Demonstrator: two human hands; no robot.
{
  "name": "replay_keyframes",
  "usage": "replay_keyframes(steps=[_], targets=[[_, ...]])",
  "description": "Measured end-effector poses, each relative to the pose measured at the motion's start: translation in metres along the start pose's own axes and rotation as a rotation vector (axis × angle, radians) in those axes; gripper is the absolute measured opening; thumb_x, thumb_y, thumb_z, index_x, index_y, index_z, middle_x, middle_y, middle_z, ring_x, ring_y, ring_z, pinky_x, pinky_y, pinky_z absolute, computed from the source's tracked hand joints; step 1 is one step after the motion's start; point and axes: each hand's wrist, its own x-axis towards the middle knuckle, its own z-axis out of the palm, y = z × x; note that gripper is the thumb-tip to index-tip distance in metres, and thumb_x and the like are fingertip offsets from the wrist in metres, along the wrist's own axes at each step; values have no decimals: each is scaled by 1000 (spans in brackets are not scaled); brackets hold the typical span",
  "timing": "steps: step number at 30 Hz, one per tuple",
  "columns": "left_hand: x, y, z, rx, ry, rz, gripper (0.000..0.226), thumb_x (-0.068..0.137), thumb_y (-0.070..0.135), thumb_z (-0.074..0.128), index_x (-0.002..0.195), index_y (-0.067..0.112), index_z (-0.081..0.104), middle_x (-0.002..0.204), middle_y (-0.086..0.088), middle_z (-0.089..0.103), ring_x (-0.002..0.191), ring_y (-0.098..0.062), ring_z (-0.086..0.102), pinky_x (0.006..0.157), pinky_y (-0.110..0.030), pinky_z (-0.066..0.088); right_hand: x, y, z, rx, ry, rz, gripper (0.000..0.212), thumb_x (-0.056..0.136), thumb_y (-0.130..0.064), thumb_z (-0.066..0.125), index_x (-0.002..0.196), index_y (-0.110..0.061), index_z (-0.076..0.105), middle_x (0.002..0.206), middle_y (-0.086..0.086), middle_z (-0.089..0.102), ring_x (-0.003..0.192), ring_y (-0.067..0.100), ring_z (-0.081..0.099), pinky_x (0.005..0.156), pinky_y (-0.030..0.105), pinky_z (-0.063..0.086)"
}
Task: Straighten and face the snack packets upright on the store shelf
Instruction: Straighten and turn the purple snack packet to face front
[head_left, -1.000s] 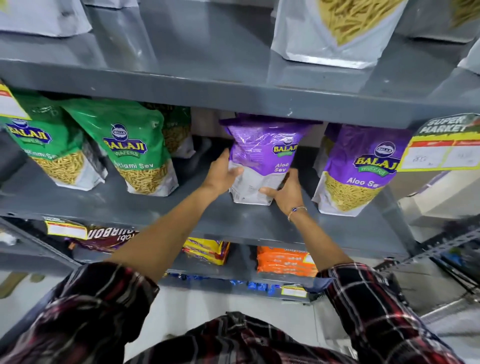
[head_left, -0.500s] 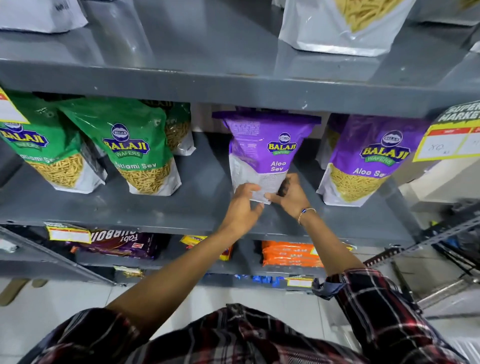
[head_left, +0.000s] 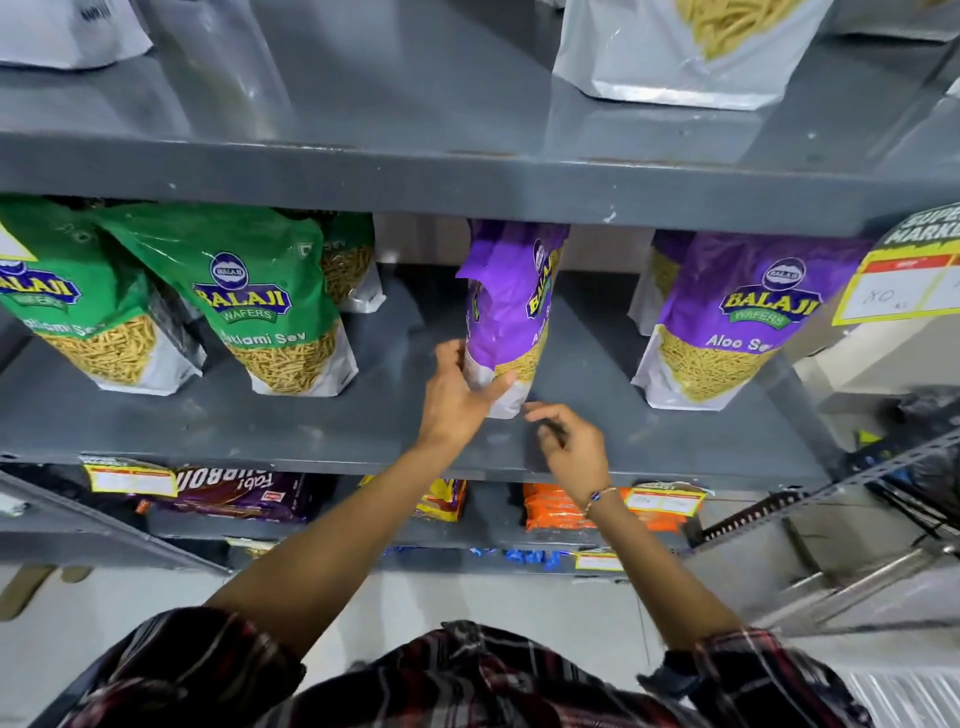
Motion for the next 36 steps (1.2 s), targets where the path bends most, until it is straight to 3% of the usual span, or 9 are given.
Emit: replay_keyframes(steps=[2, 4, 8, 10, 14, 19, 21, 25, 36], targets=[[7, -9, -12, -45, -73, 26, 55, 74, 30, 78, 117, 18, 46, 105, 3, 65, 88, -9, 61, 71, -9, 46, 19, 4, -17, -24, 19, 50, 24, 83, 9, 52, 94, -7, 65, 102, 10, 70, 101, 26, 66, 96, 37, 50], [19, -15, -24, -128, -217, 29, 50, 80, 12, 72, 121, 9, 44, 108, -8, 66, 91, -14, 62, 82, -22, 50, 40, 7, -30, -20, -12, 105, 25, 82, 10, 57, 104, -2, 60, 111, 17, 66, 108, 31, 62, 100, 42, 47], [46, -20, -42, -72, -469, 69, 44, 89, 0, 56, 131, 3, 44, 131, -16, 57, 110, -17, 57, 95, -21, 48, 81, 8, -39, -19, -259, 153, 86, 73, 2, 72, 141, -8, 21, 150, 9, 32, 134, 20, 34, 109, 37, 33], [55, -21, -47, -8, -528, 87, 39, 92, 6, 54, 131, 5, 47, 131, -11, 57, 113, -18, 58, 98, -23, 47, 95, 6, -38, -81, -370, 127, 100, 67, -2, 78, 143, -16, 15, 149, 7, 34, 134, 21, 36, 108, 38, 35], [70, -23, -51, 189, -429, 146, 35, 90, 29, 58, 122, 15, 59, 121, -2, 67, 111, -22, 63, 101, -41, 47, 100, 5, -32, -3, -376, 206, 86, 63, 0, 80, 132, -17, 33, 128, 3, 54, 123, 26, 51, 98, 35, 46], [79, -27, -48, 278, -327, 168, 26, 90, 34, 58, 111, 22, 65, 100, -4, 73, 81, -12, 57, 92, -43, 49, 86, 7, -21, 62, -222, 210, 73, 66, 2, 78, 125, -13, 39, 127, 9, 57, 118, 28, 55, 99, 45, 49], [79, -27, -47, 285, -329, 166, 26, 91, 32, 56, 114, 22, 65, 99, 4, 71, 86, -4, 59, 93, -36, 49, 83, 5, -20, 69, -207, 207, 73, 66, 2, 78, 126, -14, 39, 129, 10, 56, 118, 27, 55, 99, 44, 48], [75, -27, -45, 366, -320, 187, 32, 95, 30, 49, 123, 17, 58, 123, -3, 67, 117, -20, 60, 90, -23, 41, 82, 2, -24, 70, -225, 208, 74, 67, 0, 79, 128, -14, 38, 131, 11, 55, 119, 27, 54, 101, 44, 47], [66, -26, -41, 465, -266, 114, 39, 97, 39, 41, 120, 11, 54, 129, -12, 61, 127, -35, 47, 99, -36, 39, 75, -7, -22, 40, -180, 220, 75, 69, -3, 78, 131, -13, 36, 132, 11, 54, 121, 30, 53, 99, 46, 47]])
